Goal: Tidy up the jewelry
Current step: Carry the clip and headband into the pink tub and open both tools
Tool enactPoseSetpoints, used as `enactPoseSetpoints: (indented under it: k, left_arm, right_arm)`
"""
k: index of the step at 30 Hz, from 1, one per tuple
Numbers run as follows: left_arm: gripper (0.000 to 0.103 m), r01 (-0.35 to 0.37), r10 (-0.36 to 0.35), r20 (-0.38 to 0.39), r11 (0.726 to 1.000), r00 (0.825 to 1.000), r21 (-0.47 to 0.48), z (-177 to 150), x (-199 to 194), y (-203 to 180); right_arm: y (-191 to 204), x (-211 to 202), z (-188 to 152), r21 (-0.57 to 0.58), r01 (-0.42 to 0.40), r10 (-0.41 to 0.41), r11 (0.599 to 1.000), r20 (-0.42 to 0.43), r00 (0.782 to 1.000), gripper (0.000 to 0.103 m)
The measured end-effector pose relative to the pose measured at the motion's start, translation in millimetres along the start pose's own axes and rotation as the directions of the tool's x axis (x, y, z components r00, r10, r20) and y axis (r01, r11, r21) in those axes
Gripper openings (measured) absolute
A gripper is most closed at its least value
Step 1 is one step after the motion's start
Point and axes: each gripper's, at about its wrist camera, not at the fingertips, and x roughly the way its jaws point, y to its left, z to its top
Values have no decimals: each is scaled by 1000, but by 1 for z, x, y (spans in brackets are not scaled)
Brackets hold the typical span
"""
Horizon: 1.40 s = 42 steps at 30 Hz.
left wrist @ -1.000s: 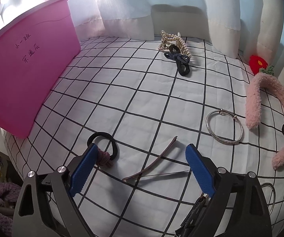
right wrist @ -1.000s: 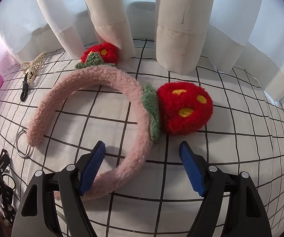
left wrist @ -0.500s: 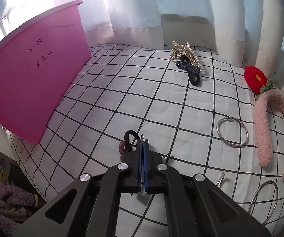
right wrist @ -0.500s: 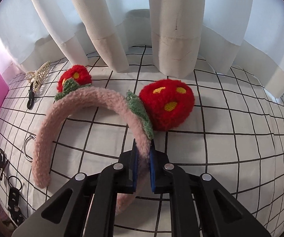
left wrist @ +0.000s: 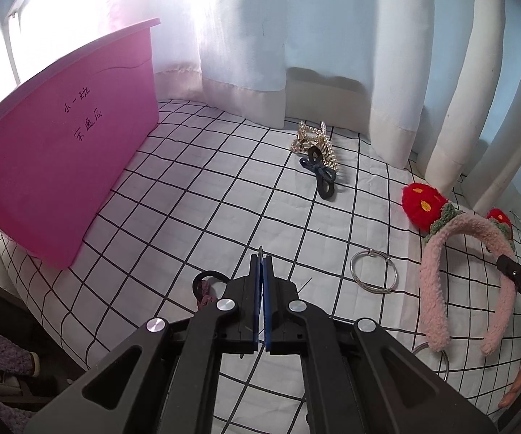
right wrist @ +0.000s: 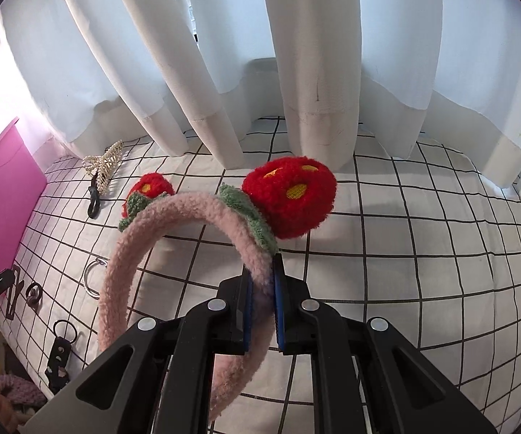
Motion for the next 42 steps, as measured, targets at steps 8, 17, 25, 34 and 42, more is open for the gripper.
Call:
enactPoseSetpoints:
  k: [8,17,25,34,42]
  left_arm:
    - [2,39,-38,20,999,999,-23,11,-28,2]
    - [2,54,-51,75,998,996,-40,25,-70,8]
    - [2,27,-10,159,995,987,-101,46,-121,41]
    - [2,-25,60,241,989,969,-147,80,-159,110]
    - [2,-73,118,247,980,962,-184,112,-150,201]
  right_arm:
    - [4,-29,14,-16,-32,33,999,43,999,10]
    - [26,-64,29,-79,-91,97,993,84,992,10]
    - [66,-92,57,-151,-174,193,973,127,973,10]
    - [159,-103,95,-241,-261,303,935,154,941,10]
    - [276,-92,124,-322,-335,395,885,142,908,10]
